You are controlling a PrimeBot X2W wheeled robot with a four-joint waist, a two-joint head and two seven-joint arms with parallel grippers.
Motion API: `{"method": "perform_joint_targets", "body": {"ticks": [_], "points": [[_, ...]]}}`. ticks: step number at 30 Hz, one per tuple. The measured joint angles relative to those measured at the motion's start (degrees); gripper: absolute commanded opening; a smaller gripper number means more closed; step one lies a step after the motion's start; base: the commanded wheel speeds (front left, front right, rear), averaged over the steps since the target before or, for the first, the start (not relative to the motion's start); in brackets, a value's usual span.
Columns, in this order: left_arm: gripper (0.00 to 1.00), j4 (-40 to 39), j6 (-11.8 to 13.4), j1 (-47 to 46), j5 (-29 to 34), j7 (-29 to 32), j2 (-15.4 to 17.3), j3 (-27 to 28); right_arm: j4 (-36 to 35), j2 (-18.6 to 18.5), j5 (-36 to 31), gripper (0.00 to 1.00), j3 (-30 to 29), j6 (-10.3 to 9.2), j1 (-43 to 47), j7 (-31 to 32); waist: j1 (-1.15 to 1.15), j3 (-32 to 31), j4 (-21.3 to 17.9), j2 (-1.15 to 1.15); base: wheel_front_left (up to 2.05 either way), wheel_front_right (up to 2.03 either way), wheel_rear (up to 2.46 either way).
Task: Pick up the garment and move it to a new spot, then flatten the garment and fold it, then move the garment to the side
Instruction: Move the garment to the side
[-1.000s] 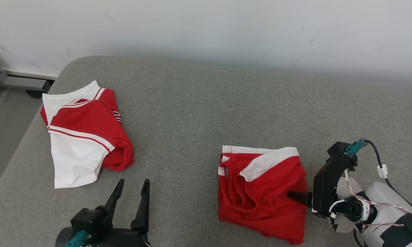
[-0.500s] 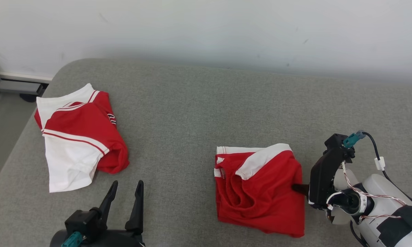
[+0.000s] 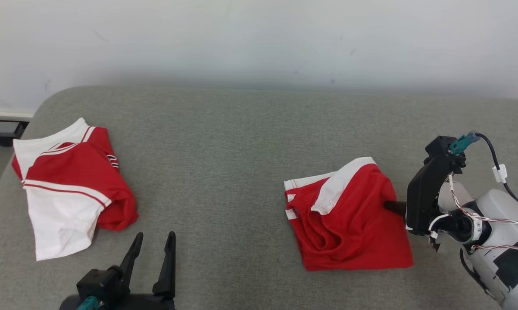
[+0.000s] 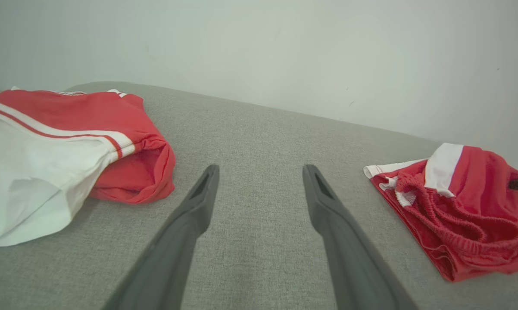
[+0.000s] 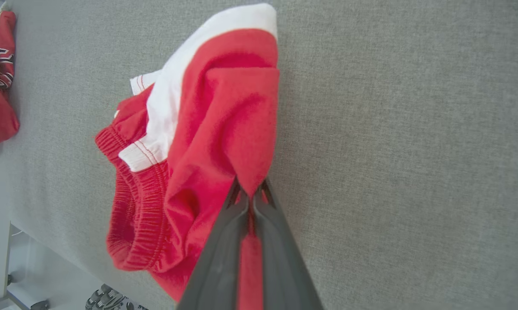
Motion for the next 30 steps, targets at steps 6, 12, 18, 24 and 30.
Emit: {"method": "perform_joint_targets", "body": {"ticks": [6, 12, 18, 24, 30], "points": [[1.0, -0.5, -0.1, 0.0, 0.1, 0.0, 0.5, 0.0, 0.2, -2.4, -1.5, 0.0, 0.2, 0.34, -3.9, 1.4, 0.0, 0.5, -2.4, 0.0, 0.0, 0.0, 0.0], [1.0, -1.2, -0.5, 0.0, 0.4, 0.0, 0.7, 0.1, 1.5, -3.8, -2.0, 0.0, 0.1, 0.34, -5.9, 2.5, 0.0, 1.8, -4.5, 0.0, 0.0, 0.0, 0.0], [1.0, -1.7, -0.5, -0.1, 0.5, 0.0, 1.1, 0.3, 1.5, -4.2, -3.5, 0.0, 0.3, 0.35, -10.7, 3.5, 0.0, 2.8, -7.2, 0.0, 0.0, 0.0, 0.0], [1.0, -1.8, -1.0, -0.4, 0.6, 0.0, 1.1, 0.2, 2.4, -5.2, -4.6, 0.0, 0.5, 0.41, -13.4, 4.0, 0.0, 3.6, -9.5, 0.0, 0.0, 0.0, 0.0], [1.0, -2.0, -1.3, -1.6, 1.1, 0.0, 1.3, 0.0, 4.9, -6.3, -5.3, 0.0, 0.3, 0.41, -14.6, 4.4, 0.0, 4.9, -10.9, 0.0, 0.0, 0.0, 0.0]]}}
